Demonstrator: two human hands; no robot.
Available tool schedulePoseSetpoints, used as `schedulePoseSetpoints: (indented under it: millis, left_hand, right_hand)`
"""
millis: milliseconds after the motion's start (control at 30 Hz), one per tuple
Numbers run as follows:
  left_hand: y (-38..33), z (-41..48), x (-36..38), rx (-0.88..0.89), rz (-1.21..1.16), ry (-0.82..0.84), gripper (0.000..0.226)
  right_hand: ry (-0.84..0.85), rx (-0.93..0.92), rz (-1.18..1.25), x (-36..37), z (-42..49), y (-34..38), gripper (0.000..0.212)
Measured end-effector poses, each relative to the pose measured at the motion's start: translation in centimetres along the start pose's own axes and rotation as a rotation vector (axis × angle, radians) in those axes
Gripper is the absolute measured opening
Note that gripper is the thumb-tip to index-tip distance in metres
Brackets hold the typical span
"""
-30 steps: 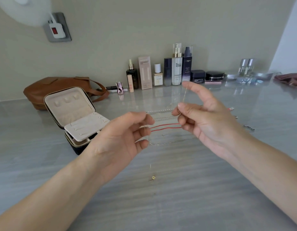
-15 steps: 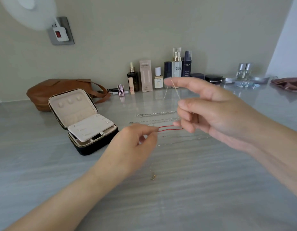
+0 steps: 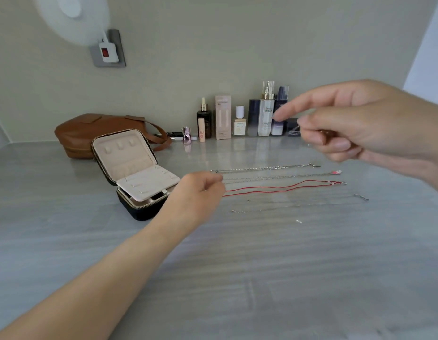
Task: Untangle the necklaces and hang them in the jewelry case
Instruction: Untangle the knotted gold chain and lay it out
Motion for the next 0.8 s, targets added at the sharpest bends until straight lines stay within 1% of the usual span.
schedulePoseSetpoints:
  millis: [133,200,267,333,400,433,500,567,633,700,800]
  left_hand:
    - [0.3,0.3,0.1,-0.036,0.029,-0.003,0.011]
    - [0.2,0.0,-0.1,-0.045,-0.007,-0.014,0.015]
    - [-0.6,-0.5,-0.2,-0.009,-0.047,-0.018,0.017]
    - [-1.7,-1.2,-0.2,0.068,-0.111,-0.010,0.016]
    - [-3.2,-2.2,-0.6,0.203,-0.185,-0.025,0.019]
    - [-3.9,-2.8,-0.9,0.283,-0.220,-0.050,0.019]
    - [-5.2,-4.2,-1.9,0.431,-0.269,-0.122,0.011]
    - [-6.1,-5.4,-2.4,0.532,-0.259,-0.175,0.004]
    - [-6.6,-6.1,-2.3,0.592,-0.181,-0.202,0.011]
    - [-6.6,-6.2,-1.7,0.600,-0.072,-0.203,0.016]
    - [-5.6,-5.4,-1.3,0.485,-0.059,-0.202,0.021]
  right_hand:
    - [0.048,0.038,-0.066,-0.2,0.1,0.0,0.024]
    - [0.091,0.103,-0.041,0.3,0.1,-0.6,0.028]
    - [0.143,0.167,0.017,1.1,0.0,-1.2,0.033]
    - [0.189,0.198,0.047,1.8,-0.1,-1.4,0.039]
    - [0.224,0.217,0.086,2.5,-0.2,-1.5,0.043]
    - [0.234,0.228,0.116,2.8,-0.3,-1.5,0.043]
    - [0.225,0.255,0.192,3.4,-0.3,-1.7,0.043]
    - [0.189,0.278,0.277,4.0,-0.3,-2.0,0.042]
    - [0.173,0.296,0.337,4.8,-0.2,-2.3,0.044]
    - [0.169,0.301,0.351,5.5,-0.2,-2.7,0.045]
    - [0.158,0.276,0.303,6.0,-0.1,-3.0,0.039]
Point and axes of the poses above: each hand's wrist, its own z-axis towards the middle knuckle, its own x-axis out of the palm, y = z × x, the point moved 9 cm from there along z, towards the middle knuckle, and after that the axes turned 12 degrees about -x, right-handed, at the moved point
